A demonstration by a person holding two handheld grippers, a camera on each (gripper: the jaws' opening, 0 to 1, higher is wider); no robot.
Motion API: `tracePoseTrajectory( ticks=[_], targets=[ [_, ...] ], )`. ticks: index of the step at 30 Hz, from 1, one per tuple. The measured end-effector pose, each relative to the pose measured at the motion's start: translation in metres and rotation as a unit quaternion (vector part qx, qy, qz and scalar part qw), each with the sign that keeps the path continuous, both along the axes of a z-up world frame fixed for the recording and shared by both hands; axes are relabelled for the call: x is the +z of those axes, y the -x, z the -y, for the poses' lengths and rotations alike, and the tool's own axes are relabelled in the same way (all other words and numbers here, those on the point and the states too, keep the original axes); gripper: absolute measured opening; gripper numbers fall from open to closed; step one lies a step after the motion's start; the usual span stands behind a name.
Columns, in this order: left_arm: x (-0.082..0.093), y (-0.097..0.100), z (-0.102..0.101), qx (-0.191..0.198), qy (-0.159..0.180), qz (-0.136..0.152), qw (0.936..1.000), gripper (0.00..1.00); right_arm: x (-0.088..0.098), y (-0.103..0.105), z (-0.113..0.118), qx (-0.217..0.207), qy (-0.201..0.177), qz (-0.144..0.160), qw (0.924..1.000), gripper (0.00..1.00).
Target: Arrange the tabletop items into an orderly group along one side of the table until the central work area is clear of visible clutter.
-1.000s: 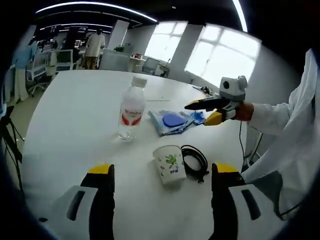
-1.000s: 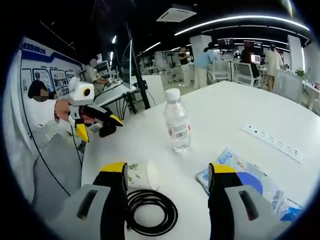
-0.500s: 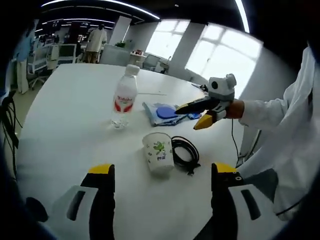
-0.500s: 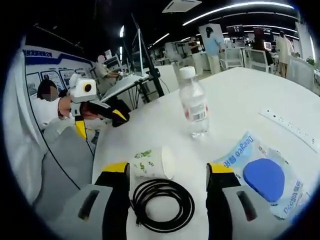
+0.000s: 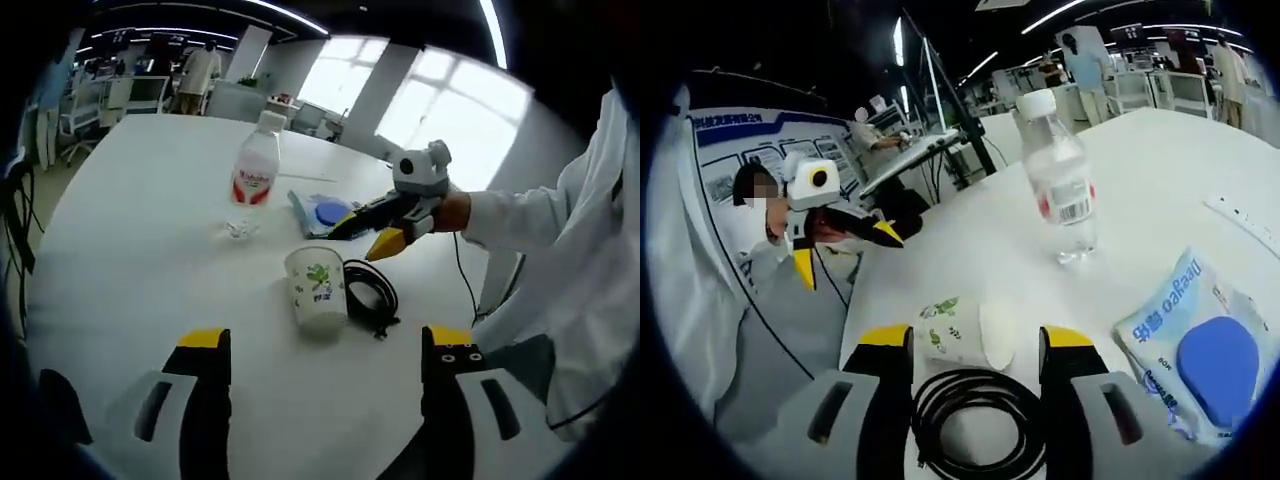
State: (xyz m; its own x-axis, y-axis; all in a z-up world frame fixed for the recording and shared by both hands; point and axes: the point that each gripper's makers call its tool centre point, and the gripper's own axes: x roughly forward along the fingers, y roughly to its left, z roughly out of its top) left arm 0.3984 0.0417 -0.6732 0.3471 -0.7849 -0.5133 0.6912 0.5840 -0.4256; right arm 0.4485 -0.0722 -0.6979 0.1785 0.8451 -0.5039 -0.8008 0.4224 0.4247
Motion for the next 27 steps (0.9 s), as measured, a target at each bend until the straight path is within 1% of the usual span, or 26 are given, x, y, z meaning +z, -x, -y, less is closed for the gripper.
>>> tracePoseTrajectory(
  ticks=[3,6,9,13,16,20,24,27],
  targets=[
    [-0.003,-0.002,0.000,0.001,0.001,-0.003,1.0000,0.79,-0.006,0.001,-0.004,0.011,-0.001,-0.012,0.9999,0.47],
    [-0.007,-0.003,0.001,0.000,0.000,-0.005,1.0000,0.79,-0.009,0.000,-0.007,0.016,-0.002,-0.016,0.9997,0.45],
    [-0.011,-0.004,0.002,-0.001,0.000,-0.012,0.9999,0.79,-0.008,0.004,-0.012,0.031,-0.018,-0.034,0.9988,0.35],
    [-0.016,-0.006,0.005,-0.002,0.000,-0.017,0.9999,0.78,-0.010,0.006,-0.015,0.044,-0.020,-0.042,0.9979,0.30],
    [-0.017,-0.006,0.008,-0.005,0.001,-0.018,0.9998,0.78,-0.009,0.008,-0.017,0.053,-0.025,-0.050,0.9970,0.23],
    [-0.018,-0.006,0.009,-0.007,0.002,-0.019,0.9998,0.78,-0.007,0.012,-0.018,0.069,-0.032,-0.050,0.9958,0.09],
    [-0.018,-0.007,0.009,-0.005,0.004,-0.020,0.9998,0.78,-0.003,0.015,-0.020,0.074,-0.039,-0.057,0.9949,0.05],
    [-0.019,-0.008,0.008,-0.004,0.003,-0.019,0.9998,0.77,0.002,0.019,-0.023,0.081,-0.048,-0.069,0.9932,0.02]
  ],
)
